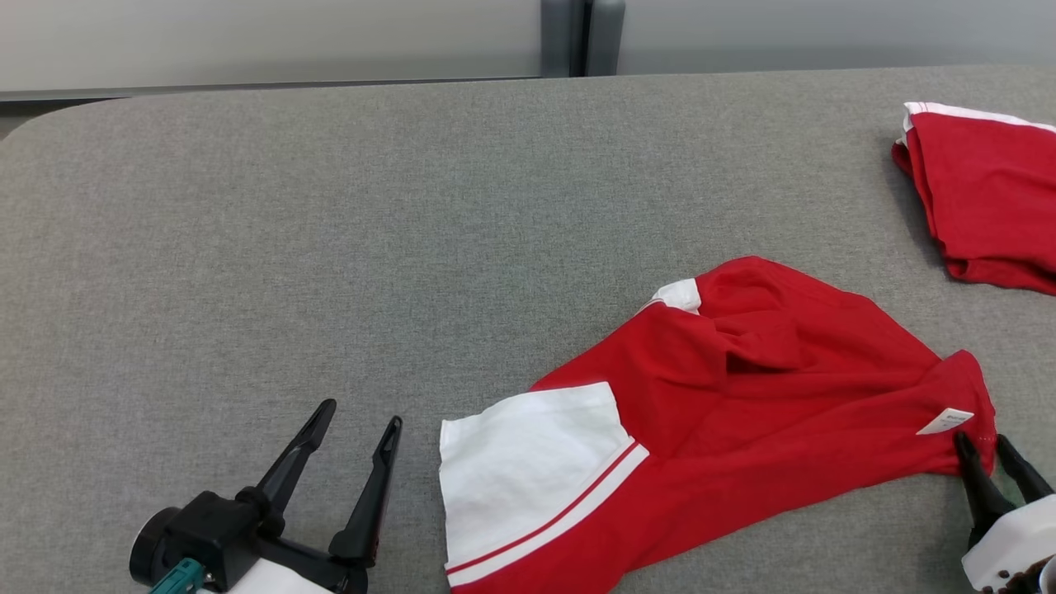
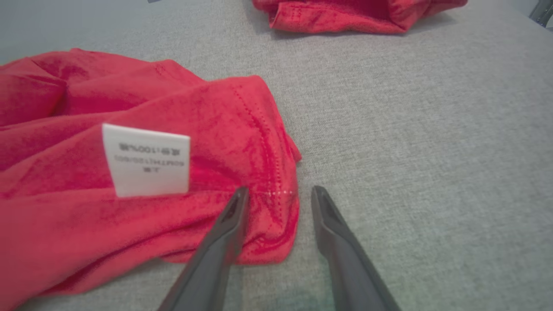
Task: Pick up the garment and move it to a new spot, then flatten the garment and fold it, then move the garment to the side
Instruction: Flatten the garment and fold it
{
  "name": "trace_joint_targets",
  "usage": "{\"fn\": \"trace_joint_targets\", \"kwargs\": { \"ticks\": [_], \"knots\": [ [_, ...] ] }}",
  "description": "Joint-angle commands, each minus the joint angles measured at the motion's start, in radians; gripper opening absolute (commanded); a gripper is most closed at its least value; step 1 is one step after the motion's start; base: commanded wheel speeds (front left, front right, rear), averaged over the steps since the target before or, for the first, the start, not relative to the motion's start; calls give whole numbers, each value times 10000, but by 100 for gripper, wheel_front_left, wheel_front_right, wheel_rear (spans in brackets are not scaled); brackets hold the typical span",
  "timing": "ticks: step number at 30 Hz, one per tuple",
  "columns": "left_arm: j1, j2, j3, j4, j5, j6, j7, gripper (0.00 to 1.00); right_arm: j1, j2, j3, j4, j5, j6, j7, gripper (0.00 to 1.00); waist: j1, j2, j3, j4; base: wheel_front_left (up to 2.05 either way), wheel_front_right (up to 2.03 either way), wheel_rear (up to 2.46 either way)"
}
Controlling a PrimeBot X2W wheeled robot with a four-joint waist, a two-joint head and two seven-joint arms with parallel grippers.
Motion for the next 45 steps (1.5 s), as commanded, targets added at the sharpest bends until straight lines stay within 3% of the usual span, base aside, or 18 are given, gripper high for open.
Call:
{"fn": "trace_joint_targets", "kwargs": {
  "ticks": [1,2,10,13,17,22,32,33,34,45],
  "knots": [
    [-151,23,27,77,37,-32,-48,100,-102,-75,169,36,60,-23,-27,7,0,-1,7,22,0,0,0],
    [-180,30,40,106,25,-30,-67,100,-117,-97,223,50,113,-23,-95,0,0,-1,6,24,0,0,0],
    [-267,72,30,604,-165,7,174,100,309,-868,30,190,33,-25,-560,0,0,-1,-44,-42,0,0,0],
    [-396,18,-158,978,-512,-245,658,100,456,-1063,-144,195,-120,-25,-589,0,0,-1,-3,-65,0,0,0],
    [-756,-141,-441,1499,-923,-672,1084,100,549,-1097,-273,90,-197,-25,-497,0,0,-1,54,-49,0,0,0],
    [-1992,-971,-848,2888,-2114,-1218,2078,100,367,-832,-283,-223,-324,-23,-277,0,0,-1,212,-71,0,0,0],
    [-3003,-1186,-1331,4030,-2815,-1487,3192,100,293,-830,-331,-477,-455,-23,-107,0,0,-1,448,-338,0,0,0],
    [-3038,-1168,-1364,4069,-2812,-1496,3173,64,299,-817,-349,-490,-444,-23,-105,0,0,-1,459,-359,0,0,0],
    [-3057,-1186,-1398,4096,-2874,-1518,3141,0,308,-801,-366,-499,-451,-23,-102,0,0,-1,467,-379,0,0,0],
    [-2843,-791,-1412,3088,-3897,-1659,2916,0,310,-802,-635,-797,-466,-23,-136,0,0,-1,237,-421,0,0,0]
  ]
}}
